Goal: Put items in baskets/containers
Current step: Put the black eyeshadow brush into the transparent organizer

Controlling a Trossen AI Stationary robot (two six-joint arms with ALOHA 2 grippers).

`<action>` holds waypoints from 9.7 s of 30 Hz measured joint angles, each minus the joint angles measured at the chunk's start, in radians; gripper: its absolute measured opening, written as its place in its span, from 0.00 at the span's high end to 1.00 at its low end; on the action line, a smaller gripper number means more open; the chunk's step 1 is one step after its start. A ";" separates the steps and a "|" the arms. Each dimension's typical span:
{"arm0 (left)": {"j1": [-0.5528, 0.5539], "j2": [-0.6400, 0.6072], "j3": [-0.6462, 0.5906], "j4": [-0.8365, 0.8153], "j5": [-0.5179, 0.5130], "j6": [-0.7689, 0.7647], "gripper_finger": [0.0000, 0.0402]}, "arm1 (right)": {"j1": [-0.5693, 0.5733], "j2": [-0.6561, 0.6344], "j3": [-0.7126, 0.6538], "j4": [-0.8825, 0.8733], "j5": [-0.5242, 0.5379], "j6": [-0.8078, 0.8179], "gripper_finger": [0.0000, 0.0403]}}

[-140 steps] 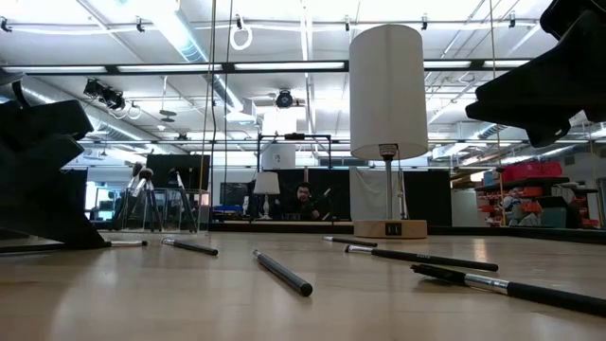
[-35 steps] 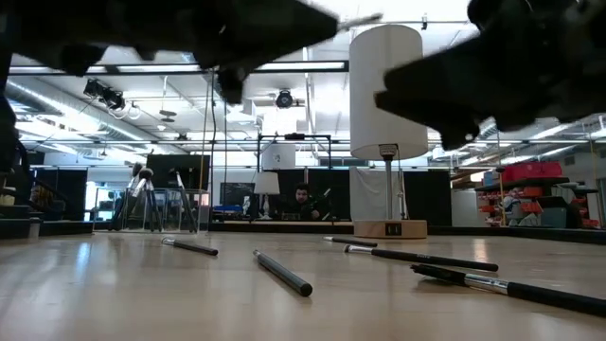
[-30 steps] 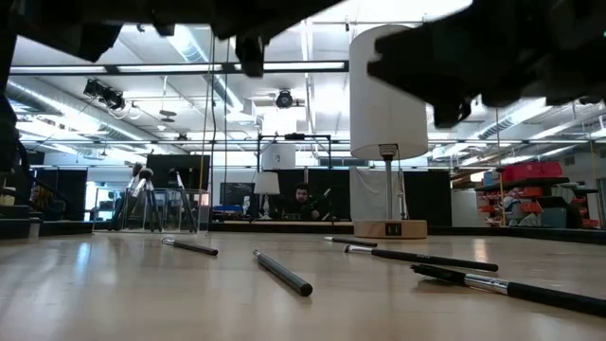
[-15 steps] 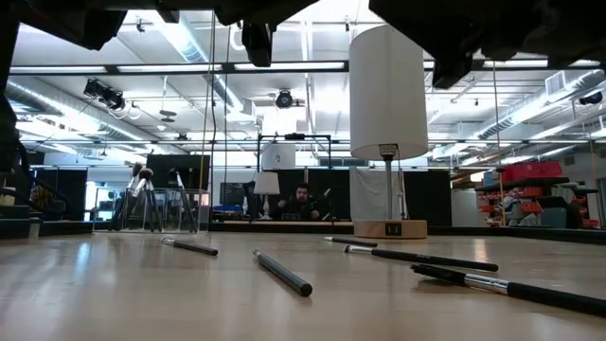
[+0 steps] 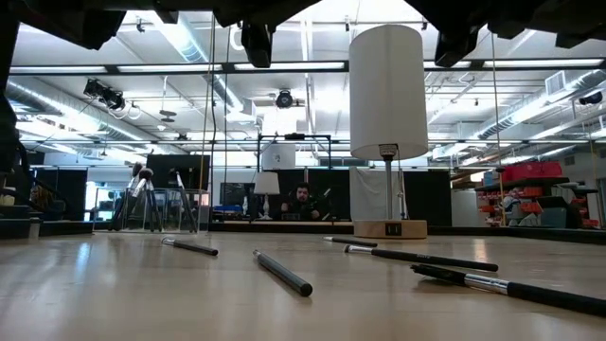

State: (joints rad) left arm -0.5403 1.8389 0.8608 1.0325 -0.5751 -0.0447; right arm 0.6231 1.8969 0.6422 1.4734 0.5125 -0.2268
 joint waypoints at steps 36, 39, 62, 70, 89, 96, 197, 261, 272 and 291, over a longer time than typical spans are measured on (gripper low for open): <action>0.062 0.067 0.214 -0.651 0.013 0.004 0.58 | -0.027 -0.313 0.189 -1.209 0.093 0.359 0.98; 0.066 0.099 0.244 -0.669 -0.006 0.004 0.61 | -0.026 -0.313 0.189 -1.213 0.092 0.357 0.98; 0.066 0.096 0.283 -0.769 -0.020 -0.026 0.96 | -0.018 -0.321 0.188 -1.310 0.099 0.392 0.87; 0.067 -0.015 0.122 -0.877 -0.098 -0.177 0.96 | 0.046 -0.401 0.187 -1.546 0.302 0.521 0.69; 0.205 -0.773 -0.612 -0.251 -0.732 -0.301 0.96 | 0.061 -0.405 -0.018 -1.157 0.289 0.539 0.70; 0.441 -0.896 -0.667 -0.262 -0.635 -0.263 0.96 | 0.059 -0.405 -0.025 -1.105 0.280 0.507 0.70; 0.013 -0.103 -0.165 -0.735 -0.579 -0.748 0.91 | -0.650 0.107 0.140 -0.910 -0.016 0.502 0.50; 0.056 0.065 -0.163 0.083 0.051 -0.098 0.82 | -0.154 -0.233 -0.189 -0.280 -0.280 0.310 0.98; 0.090 0.175 0.049 0.238 0.205 0.181 0.43 | -0.127 -0.234 -0.188 -0.175 -0.372 0.272 0.98; 0.061 0.175 0.128 0.182 0.199 0.277 0.82 | -0.108 -0.234 -0.187 -0.170 -0.375 0.245 0.98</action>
State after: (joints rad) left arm -0.4797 2.0140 0.9886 1.2148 -0.3762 0.2321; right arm 0.5156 1.6630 0.4547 1.3033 0.1379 0.0177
